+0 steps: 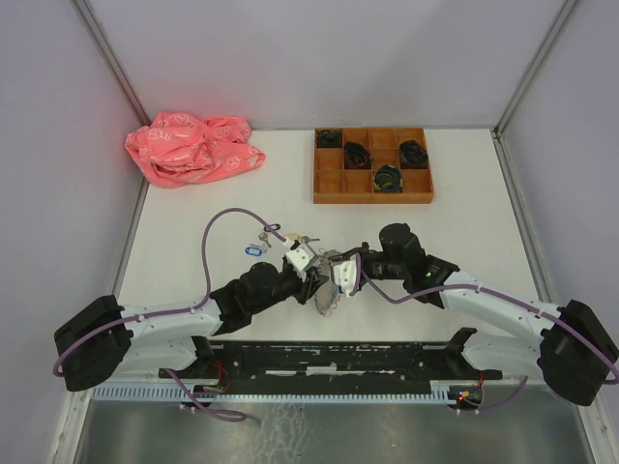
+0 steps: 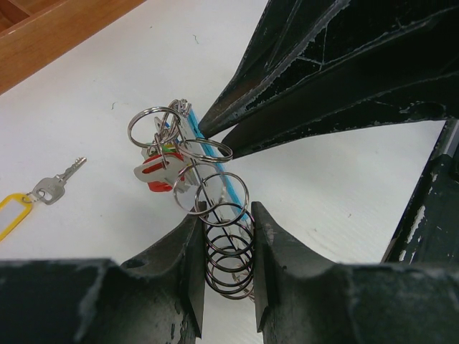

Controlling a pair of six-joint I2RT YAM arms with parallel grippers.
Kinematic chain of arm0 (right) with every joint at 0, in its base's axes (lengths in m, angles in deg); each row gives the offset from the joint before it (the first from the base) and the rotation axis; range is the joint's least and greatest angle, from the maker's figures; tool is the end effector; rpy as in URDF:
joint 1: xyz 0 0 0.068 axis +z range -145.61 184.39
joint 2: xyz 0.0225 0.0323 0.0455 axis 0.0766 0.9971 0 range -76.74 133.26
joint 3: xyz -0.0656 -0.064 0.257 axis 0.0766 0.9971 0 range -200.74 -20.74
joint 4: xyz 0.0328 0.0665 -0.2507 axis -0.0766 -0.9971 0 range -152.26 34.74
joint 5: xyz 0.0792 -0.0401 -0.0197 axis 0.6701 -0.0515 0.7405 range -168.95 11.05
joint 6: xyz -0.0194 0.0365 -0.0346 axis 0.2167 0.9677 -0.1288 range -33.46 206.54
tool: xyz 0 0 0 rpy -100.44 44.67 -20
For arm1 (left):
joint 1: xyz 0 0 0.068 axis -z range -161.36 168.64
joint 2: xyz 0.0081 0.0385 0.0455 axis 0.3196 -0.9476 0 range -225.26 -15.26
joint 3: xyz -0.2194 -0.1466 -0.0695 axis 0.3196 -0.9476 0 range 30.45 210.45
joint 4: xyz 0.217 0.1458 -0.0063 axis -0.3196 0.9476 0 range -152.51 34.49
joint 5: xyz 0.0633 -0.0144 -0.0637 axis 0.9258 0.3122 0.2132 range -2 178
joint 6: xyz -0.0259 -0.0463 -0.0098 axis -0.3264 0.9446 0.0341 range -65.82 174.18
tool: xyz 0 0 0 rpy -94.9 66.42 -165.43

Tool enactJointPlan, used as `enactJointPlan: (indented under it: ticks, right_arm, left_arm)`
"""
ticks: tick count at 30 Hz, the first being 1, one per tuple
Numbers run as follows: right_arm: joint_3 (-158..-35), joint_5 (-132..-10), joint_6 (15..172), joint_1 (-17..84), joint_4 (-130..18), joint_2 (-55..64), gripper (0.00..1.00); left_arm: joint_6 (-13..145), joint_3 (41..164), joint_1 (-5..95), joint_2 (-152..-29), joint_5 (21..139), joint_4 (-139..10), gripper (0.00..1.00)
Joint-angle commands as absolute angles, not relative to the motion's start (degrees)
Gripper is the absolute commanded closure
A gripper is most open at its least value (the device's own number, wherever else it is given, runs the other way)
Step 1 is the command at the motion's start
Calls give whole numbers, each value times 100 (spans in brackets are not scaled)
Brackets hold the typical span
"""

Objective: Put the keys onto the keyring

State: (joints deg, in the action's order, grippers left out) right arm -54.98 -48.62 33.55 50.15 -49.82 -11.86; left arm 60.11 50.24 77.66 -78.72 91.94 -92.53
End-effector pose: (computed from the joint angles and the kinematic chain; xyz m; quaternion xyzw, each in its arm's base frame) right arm 0.1574 0.1873 0.2348 -0.7098 0.4242 0.1878 0.5300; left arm 0.1190 -0.1935 0.1981 0.3321 0.7123 -0.3089 0.5357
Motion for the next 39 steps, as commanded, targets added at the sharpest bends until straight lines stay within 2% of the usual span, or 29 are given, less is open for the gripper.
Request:
enactJointPlan:
  ticks: [1,10,19,28,39]
  right_arm:
    - [-5695,-4947,3336,5048,-4983,-1365,78]
    - [-5686,-4916,3789,5045,-4610,-1318,78]
    - [-5531,-4729,3695,5058,-4452,-1280,66]
    - [-5565,-4687,3404,5132,-4841,-1271,61]
    - [-5568,-5067,3336,5298,-4574,-1074,62]
  left_arm:
    - [5776,5264,7805,-7762,9151,-9487,97]
    - [5752,5286,7807,-7780,9108,-9468,97]
    - [5791,5314,7807,-7793,9066,-9472,97]
    - [5805,5321,7809,-7797,9071,-9468,97]
    - [5822,5330,7805,-7804,9021,-9472,97]
